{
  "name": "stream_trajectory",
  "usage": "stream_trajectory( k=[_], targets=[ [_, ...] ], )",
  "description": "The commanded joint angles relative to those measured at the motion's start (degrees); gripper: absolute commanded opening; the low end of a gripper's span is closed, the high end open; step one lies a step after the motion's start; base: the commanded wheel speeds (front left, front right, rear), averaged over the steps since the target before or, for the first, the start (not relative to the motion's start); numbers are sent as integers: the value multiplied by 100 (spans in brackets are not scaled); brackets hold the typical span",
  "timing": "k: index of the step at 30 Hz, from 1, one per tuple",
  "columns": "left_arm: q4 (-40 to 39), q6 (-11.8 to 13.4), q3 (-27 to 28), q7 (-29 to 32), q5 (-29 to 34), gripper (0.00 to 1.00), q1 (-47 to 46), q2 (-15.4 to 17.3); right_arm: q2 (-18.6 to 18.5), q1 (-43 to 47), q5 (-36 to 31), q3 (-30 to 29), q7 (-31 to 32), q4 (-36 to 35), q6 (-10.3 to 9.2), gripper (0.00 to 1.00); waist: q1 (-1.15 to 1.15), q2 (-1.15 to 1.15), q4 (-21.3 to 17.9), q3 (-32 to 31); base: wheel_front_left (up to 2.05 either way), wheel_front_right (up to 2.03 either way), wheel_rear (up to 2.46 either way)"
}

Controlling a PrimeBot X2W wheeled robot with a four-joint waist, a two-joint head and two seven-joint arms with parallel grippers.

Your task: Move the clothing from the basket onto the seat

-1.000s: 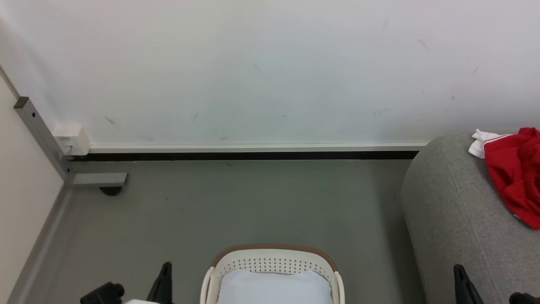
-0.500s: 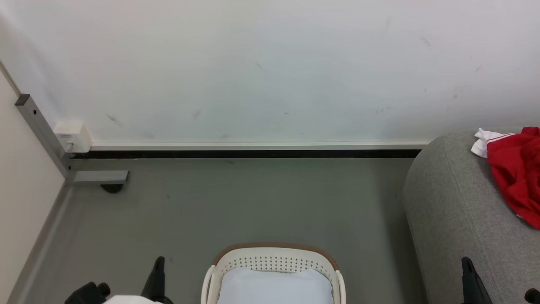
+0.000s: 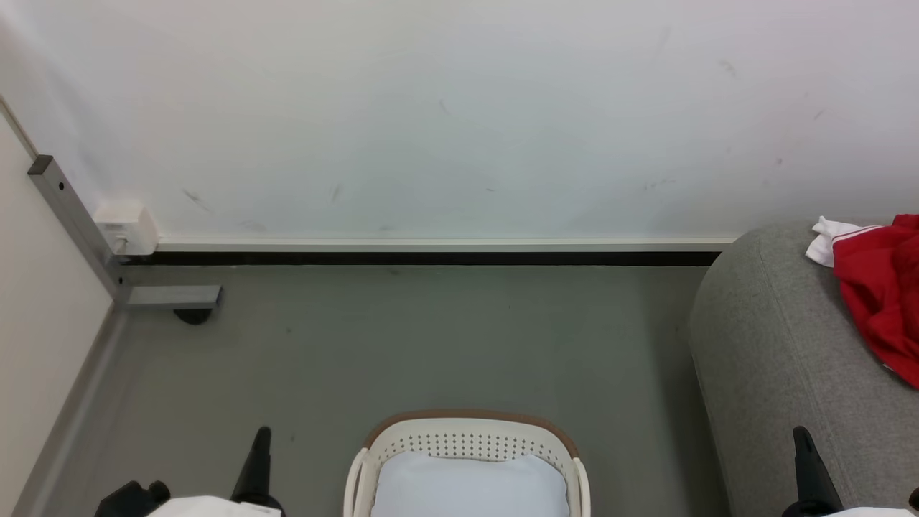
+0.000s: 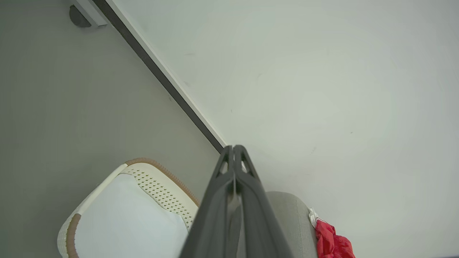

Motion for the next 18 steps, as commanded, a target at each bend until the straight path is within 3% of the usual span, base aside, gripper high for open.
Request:
stream_trajectory(
  k=[1, 18],
  targets=[
    [-96, -40, 56, 48, -202, 0, -132, 18, -60, -164, 206, -44, 55, -103, -6, 0, 0, 0, 4, 5, 0, 0, 0],
    [-246, -111, 250, 305, -1100, 0, -138, 12, -68, -238, 1199, -138, 313, -191, -7, 0, -1, 0, 37, 47, 0, 0, 0]
  ],
)
